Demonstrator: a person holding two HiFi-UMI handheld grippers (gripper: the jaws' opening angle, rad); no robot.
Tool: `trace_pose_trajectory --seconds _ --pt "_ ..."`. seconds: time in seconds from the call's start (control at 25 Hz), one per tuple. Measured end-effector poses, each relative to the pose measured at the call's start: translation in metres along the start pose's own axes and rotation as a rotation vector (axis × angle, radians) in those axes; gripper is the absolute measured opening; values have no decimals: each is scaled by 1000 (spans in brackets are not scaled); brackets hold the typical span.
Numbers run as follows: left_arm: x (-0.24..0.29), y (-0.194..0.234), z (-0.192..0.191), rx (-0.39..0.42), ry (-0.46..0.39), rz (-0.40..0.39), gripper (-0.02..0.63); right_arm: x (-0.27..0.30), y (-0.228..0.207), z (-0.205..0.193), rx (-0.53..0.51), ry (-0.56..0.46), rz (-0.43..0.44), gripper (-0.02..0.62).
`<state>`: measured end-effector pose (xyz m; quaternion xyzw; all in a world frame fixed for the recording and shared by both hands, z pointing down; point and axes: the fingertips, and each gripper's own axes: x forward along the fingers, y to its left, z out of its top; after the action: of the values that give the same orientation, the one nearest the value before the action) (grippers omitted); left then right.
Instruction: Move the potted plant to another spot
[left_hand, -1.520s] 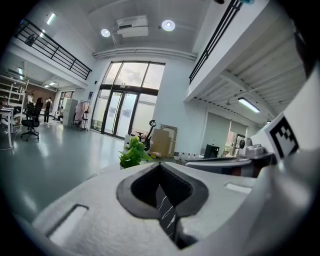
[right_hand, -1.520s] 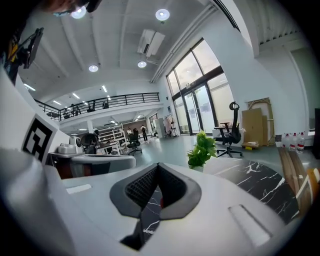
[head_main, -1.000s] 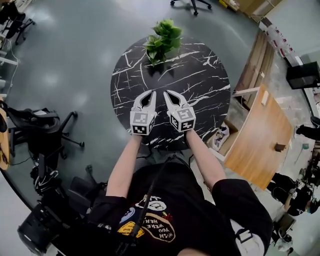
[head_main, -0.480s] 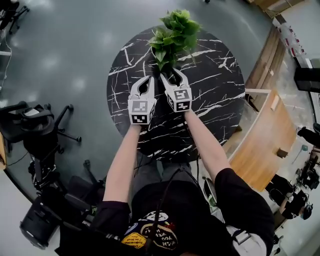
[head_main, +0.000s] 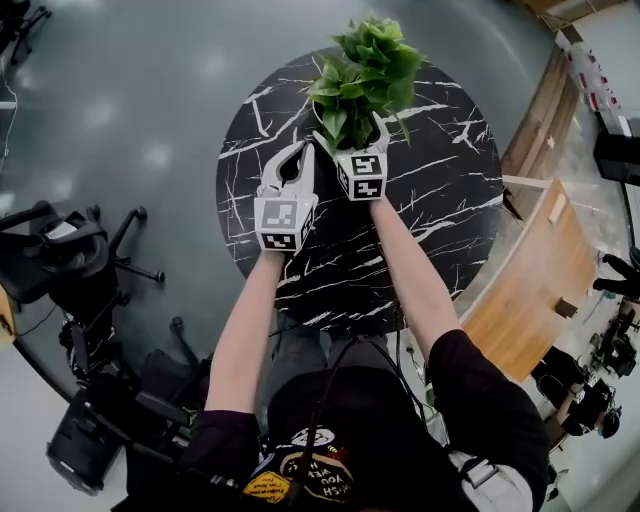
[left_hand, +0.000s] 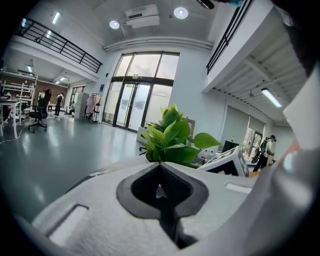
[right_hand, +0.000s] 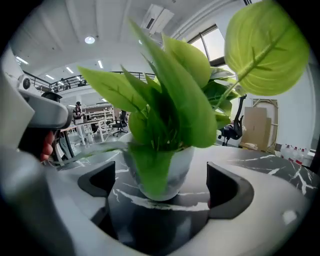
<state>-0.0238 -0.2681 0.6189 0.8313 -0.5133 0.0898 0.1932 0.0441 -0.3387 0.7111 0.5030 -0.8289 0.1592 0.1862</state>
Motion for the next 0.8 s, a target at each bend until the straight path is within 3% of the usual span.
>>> trace_pose_trajectory --seconds 0.16,0.32,0.44,0.8 --pt "2 4 1 -25 -4 -6 3 18 4 5 -36 7 4 565" --pt "4 3 -4 -34 12 -13 3 28 7 5 -36 2 -77 561" --pt "2 3 -7 -31 17 -14 3 33 2 9 -13 -6 -128 482" --pt "7 -8 -10 -22 36 -40 3 26 -23 7 10 9 -175 479"
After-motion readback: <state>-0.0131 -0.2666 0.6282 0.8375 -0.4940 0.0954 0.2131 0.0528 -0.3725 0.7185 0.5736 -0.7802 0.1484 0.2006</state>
